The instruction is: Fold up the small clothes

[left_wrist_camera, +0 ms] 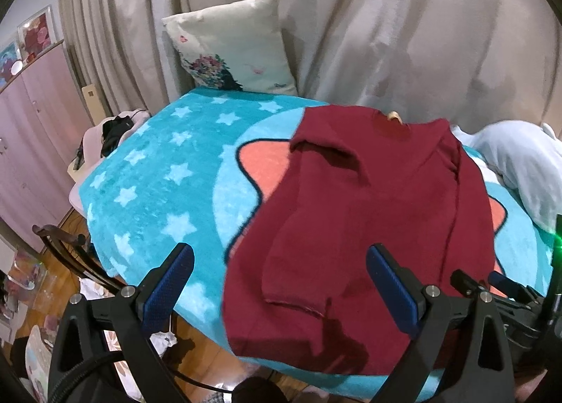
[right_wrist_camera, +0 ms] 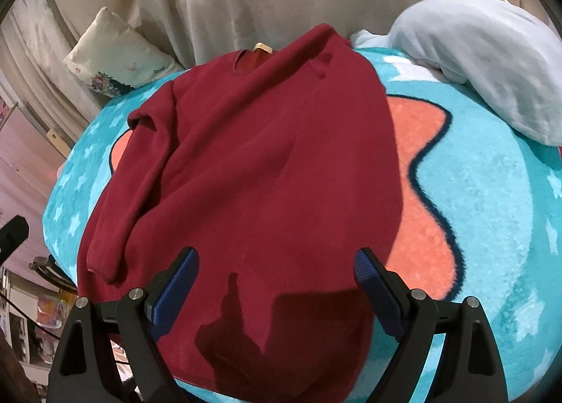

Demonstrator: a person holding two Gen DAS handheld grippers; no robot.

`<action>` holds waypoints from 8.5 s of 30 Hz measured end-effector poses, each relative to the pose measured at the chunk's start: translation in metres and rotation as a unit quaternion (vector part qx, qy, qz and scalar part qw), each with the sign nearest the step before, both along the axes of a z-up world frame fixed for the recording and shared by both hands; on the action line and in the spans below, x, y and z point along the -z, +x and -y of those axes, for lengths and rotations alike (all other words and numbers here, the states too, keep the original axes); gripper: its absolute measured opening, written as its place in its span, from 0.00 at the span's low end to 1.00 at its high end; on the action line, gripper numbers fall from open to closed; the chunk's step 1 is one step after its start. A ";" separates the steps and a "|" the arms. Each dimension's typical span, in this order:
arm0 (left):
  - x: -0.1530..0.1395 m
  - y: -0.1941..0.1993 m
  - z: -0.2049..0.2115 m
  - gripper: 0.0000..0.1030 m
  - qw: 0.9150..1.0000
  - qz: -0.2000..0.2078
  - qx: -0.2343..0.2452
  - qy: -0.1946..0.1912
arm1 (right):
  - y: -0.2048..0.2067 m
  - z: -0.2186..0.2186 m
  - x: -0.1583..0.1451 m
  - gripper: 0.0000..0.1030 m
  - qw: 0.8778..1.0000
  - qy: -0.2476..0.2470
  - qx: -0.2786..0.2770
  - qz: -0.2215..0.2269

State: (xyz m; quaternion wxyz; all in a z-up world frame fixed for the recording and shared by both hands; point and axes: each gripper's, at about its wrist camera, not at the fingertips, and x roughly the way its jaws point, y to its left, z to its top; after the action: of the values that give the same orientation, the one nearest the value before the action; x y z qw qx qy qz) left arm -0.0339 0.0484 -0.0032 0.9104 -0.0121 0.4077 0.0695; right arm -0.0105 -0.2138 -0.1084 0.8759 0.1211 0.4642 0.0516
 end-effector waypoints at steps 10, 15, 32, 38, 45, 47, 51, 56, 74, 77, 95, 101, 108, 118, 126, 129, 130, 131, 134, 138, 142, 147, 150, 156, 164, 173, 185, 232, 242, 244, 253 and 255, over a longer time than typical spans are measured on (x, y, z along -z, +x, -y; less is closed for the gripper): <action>0.006 0.029 -0.084 0.96 0.998 -0.004 -0.058 -0.020 | 0.080 -0.052 -0.031 0.90 0.998 0.027 -0.058 0.028; 0.010 0.043 -0.116 0.96 0.998 -0.008 -0.059 -0.026 | 0.134 -0.100 -0.024 0.88 0.995 0.007 -0.098 0.022; 0.024 0.078 -0.194 0.96 0.997 -0.030 -0.051 -0.048 | 0.199 -0.235 -0.039 0.07 0.983 0.043 -0.178 -0.010; 0.024 0.071 -0.216 0.96 0.997 -0.026 -0.057 -0.051 | 0.225 -0.334 -0.025 0.11 0.962 0.056 -0.266 -0.030; 0.033 0.075 -0.230 0.96 0.995 -0.039 -0.061 -0.066 | 0.221 -0.348 -0.003 0.47 0.957 0.082 -0.270 -0.062; 0.035 0.079 -0.225 0.96 0.995 -0.041 -0.052 -0.073 | 0.214 -0.329 -0.009 0.48 0.963 0.078 -0.252 -0.052; 0.038 0.088 -0.207 0.96 0.996 -0.042 -0.022 -0.077 | 0.197 -0.265 -0.014 0.49 0.978 0.081 -0.185 -0.051; 0.036 0.090 -0.178 0.96 0.996 -0.042 -0.001 -0.082 | 0.151 -0.147 -0.022 0.53 0.993 0.085 -0.074 -0.044; 0.041 0.044 -0.052 0.96 0.994 -0.064 0.046 -0.082 | -0.003 -0.036 0.025 0.74 0.988 -0.083 -0.105 -0.073; 0.036 0.034 -0.043 0.96 0.995 -0.055 0.041 -0.078 | -0.011 -0.048 0.034 0.53 0.977 -0.153 -0.140 -0.045; 0.068 0.029 -0.112 0.96 0.985 -0.093 -0.073 -0.127 | -0.062 0.191 -0.018 0.48 0.977 -0.015 0.211 -0.036; 0.106 0.028 -0.107 0.96 0.978 -0.137 -0.042 -0.149 | -0.055 0.093 0.011 0.55 0.993 0.085 0.024 -0.079; 0.122 0.021 -0.065 0.44 0.980 -0.166 0.032 -0.104 | -0.042 0.051 0.024 0.63 0.991 0.097 -0.018 -0.087; 0.104 0.006 -0.050 0.10 0.973 -0.201 0.076 -0.084 | -0.055 0.065 0.028 0.09 0.980 0.146 -0.067 -0.121; 0.084 -0.017 -0.069 0.21 0.981 -0.163 0.020 -0.103 | -0.068 0.072 0.046 0.16 0.970 0.161 -0.076 -0.168; 0.069 -0.030 -0.094 0.33 0.984 -0.134 -0.018 -0.118 | -0.059 0.084 0.036 0.21 0.974 0.143 -0.063 -0.165; 0.065 -0.034 -0.102 0.35 0.984 -0.125 -0.034 -0.125 | -0.055 0.092 0.032 0.21 0.975 0.139 -0.056 -0.162; 0.059 -0.040 -0.113 0.36 0.983 -0.111 -0.055 -0.135 | -0.052 0.100 0.026 0.21 0.978 0.132 -0.045 -0.157; 0.047 -0.048 -0.130 0.36 0.981 -0.084 -0.090 -0.147 | -0.035 0.119 0.009 0.30 0.984 0.119 -0.005 -0.133; 0.021 -0.051 -0.134 0.36 0.986 -0.042 -0.114 -0.115 | -0.017 0.125 -0.005 0.33 0.989 0.103 0.021 -0.107; -0.010 -0.047 -0.130 0.40 0.991 0.003 -0.120 -0.052 | -0.017 0.131 0.000 0.38 0.987 0.115 0.039 -0.104; -0.056 -0.035 -0.115 0.77 0.991 0.082 -0.104 0.006 | -0.022 0.129 0.005 0.38 0.988 0.116 0.049 -0.094; -0.078 -0.021 -0.105 0.84 0.989 0.114 -0.090 0.014 | -0.026 0.133 0.007 0.38 0.988 0.115 0.060 -0.088; -0.095 0.011 -0.075 0.85 0.993 0.103 -0.050 -0.005 | -0.032 0.145 0.012 0.39 0.984 0.122 0.099 -0.087; -0.055 0.011 -0.042 0.85 0.997 0.054 -0.038 -0.027 | -0.054 0.172 0.014 0.42 0.979 0.106 0.153 -0.082; -0.009 0.017 -0.009 0.85 0.996 -0.014 0.020 -0.083 | -0.115 0.231 0.016 0.47 0.956 0.117 0.263 -0.053; 0.005 0.026 0.023 0.85 0.993 -0.044 0.069 -0.079 | -0.130 0.262 0.047 0.59 0.926 0.195 0.320 -0.033; 0.053 0.066 -0.262 0.85 0.986 -0.063 -0.122 -0.098 | 0.302 -0.170 0.025 0.12 0.995 0.060 -0.038 -0.070; 0.045 0.045 -0.292 0.85 0.980 -0.050 -0.168 -0.090 | 0.287 -0.228 -0.019 0.50 0.990 -0.065 -0.129 0.004; 0.043 0.038 -0.297 0.85 0.978 -0.048 -0.179 -0.091 | 0.286 -0.239 -0.023 0.52 0.989 -0.055 -0.140 0.012; 0.046 0.004 -0.309 0.85 0.968 -0.052 -0.229 -0.088 | 0.292 -0.247 0.008 0.52 0.990 -0.009 -0.137 -0.031; 0.047 -0.002 -0.313 0.85 0.963 -0.058 -0.248 -0.092 | 0.279 -0.243 -0.006 0.52 0.989 0.001 -0.147 -0.011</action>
State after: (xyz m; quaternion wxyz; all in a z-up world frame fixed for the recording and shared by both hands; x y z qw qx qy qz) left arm -0.0363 0.3614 -0.0505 0.8344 -0.1927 0.4483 0.2562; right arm 0.2689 0.0295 -0.1022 0.8533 0.0529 0.4868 0.1790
